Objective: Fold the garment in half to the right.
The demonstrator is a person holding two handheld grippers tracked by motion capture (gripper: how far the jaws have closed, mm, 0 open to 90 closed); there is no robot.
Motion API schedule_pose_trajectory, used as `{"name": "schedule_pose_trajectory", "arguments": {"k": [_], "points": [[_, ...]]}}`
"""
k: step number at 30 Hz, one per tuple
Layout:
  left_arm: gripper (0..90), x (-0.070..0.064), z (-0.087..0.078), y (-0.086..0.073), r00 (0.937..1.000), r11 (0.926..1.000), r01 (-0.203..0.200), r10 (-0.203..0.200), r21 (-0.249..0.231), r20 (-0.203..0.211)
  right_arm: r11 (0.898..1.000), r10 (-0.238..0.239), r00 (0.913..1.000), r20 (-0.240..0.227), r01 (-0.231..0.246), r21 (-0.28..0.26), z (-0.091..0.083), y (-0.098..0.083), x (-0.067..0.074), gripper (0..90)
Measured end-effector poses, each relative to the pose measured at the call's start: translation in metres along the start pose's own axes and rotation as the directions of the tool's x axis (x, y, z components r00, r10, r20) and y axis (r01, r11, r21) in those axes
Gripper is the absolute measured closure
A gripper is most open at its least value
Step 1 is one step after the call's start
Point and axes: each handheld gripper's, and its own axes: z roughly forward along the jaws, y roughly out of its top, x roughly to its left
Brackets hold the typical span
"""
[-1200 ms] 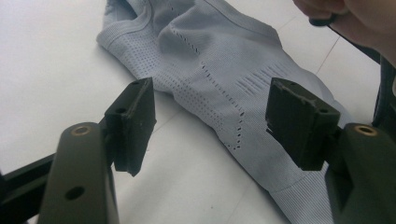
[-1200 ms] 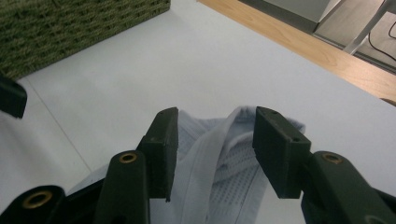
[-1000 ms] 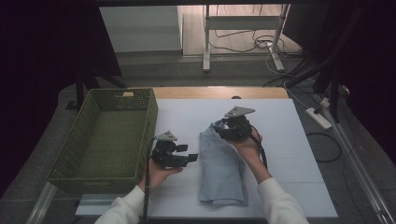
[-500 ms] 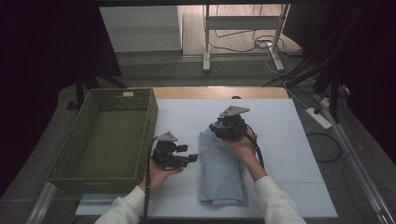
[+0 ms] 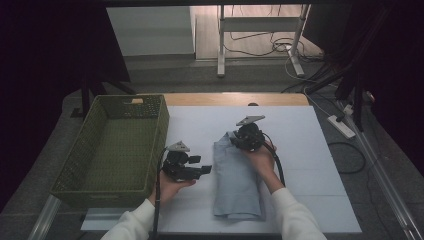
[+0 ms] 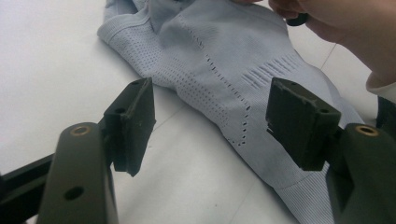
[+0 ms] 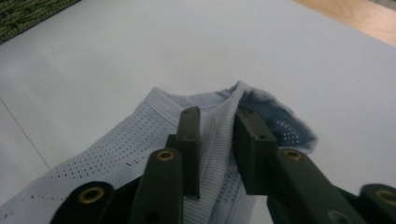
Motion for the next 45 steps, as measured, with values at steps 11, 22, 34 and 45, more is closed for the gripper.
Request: {"name": "schedule_pose_trajectory", "arguments": {"k": [11, 22, 34, 45], "points": [[33.6, 0.0, -0.001, 0.0, 1.0, 1.0, -0.001, 0.001, -0.004, -0.003, 0.998, 0.019, 0.9992, 0.036, -0.022, 0.067, 0.0, -0.012, -0.008, 82.7], [33.5, 0.0, -0.001, 0.0, 1.0, 1.0, -0.003, 0.003, -0.004, -0.008, 0.999, 0.018, 0.9998, 0.013, -0.019, 0.042, 0.0, -0.014, -0.009, 85.7], [33.5, 0.0, -0.001, 0.0, 1.0, 1.0, -0.001, 0.001, -0.003, -0.008, 0.98, -0.094, 0.9897, -0.108, 0.073, -0.185, -0.019, 0.007, 0.014, 86.0], [33.3, 0.0, -0.001, 0.0, 1.0, 1.0, -0.001, 0.001, -0.001, -0.005, 0.999, 0.043, 0.9979, -0.049, -0.043, -0.001, 0.007, -0.018, -0.018, 85.7]]}}
